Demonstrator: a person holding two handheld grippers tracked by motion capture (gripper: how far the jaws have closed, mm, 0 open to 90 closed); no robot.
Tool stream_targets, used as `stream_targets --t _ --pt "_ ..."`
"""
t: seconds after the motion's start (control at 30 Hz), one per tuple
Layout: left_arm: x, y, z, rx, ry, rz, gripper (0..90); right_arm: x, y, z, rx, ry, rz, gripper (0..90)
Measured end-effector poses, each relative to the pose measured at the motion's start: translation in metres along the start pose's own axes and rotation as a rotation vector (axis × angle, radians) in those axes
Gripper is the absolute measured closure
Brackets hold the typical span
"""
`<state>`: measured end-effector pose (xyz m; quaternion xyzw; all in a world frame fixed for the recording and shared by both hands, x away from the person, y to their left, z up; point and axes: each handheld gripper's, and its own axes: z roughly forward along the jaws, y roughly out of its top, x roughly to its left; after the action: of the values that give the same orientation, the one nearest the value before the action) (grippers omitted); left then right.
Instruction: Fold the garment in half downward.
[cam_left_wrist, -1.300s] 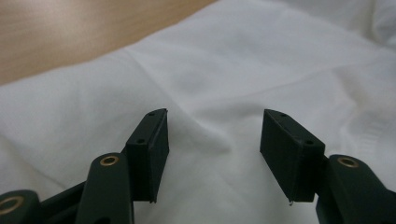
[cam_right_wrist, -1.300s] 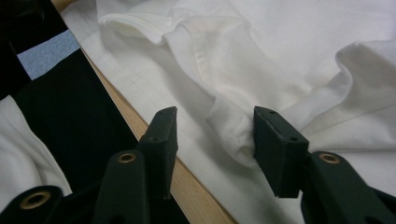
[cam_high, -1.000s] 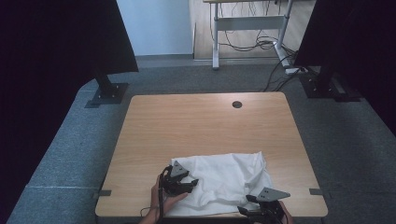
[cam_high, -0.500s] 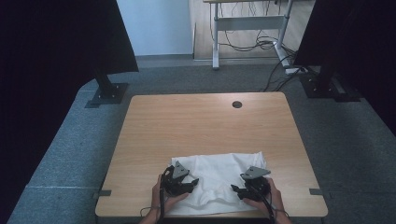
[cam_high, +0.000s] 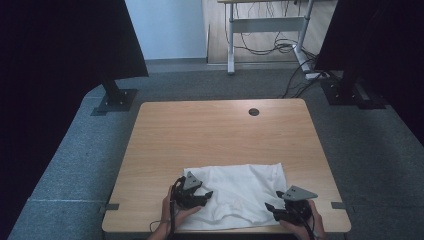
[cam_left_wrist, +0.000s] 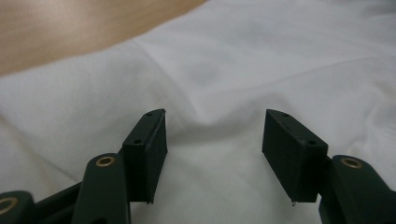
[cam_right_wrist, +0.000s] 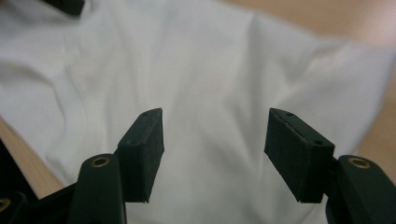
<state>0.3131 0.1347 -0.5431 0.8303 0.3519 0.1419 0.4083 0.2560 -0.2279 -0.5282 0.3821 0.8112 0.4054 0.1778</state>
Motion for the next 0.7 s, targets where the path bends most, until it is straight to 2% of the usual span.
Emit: stream_targets --t 0.1,0.17,0.23,0.3,0.37,0.43,0.53,0.63,0.7 --pt "0.009 0.010 -0.003 -0.029 -0.002 -0.030 38.4 -0.004 0.028 0.007 -0.029 -0.001 -0.026 35.8" --pt "0.017 0.015 0.003 -0.017 -0.005 -0.061 37.5 -0.011 0.045 0.024 -0.008 0.014 -0.030 35.3" --pt "0.025 0.015 0.010 0.005 -0.004 -0.089 37.4 -0.024 0.052 0.048 0.032 0.020 -0.005 35.2" --pt "0.031 0.013 0.014 0.013 -0.007 -0.117 37.9 -0.038 0.050 0.066 0.069 0.020 0.038 35.6" --pt "0.034 0.011 0.015 0.018 -0.001 -0.125 38.8 -0.048 0.042 0.073 0.075 0.007 0.080 35.9" --pt "0.036 0.010 0.016 0.021 0.002 -0.133 39.5 -0.055 0.033 0.071 0.052 -0.006 0.118 36.3" --pt "0.038 0.010 0.017 0.013 0.010 -0.133 40.0 -0.060 0.026 0.064 0.037 -0.056 0.133 34.6" --pt "0.040 0.009 0.017 0.003 0.015 -0.139 39.9 -0.063 0.017 0.061 0.004 -0.060 0.169 34.7" --pt "0.042 0.010 0.018 0.000 0.019 -0.135 39.0 -0.061 0.017 0.061 0.016 -0.071 0.147 34.5"
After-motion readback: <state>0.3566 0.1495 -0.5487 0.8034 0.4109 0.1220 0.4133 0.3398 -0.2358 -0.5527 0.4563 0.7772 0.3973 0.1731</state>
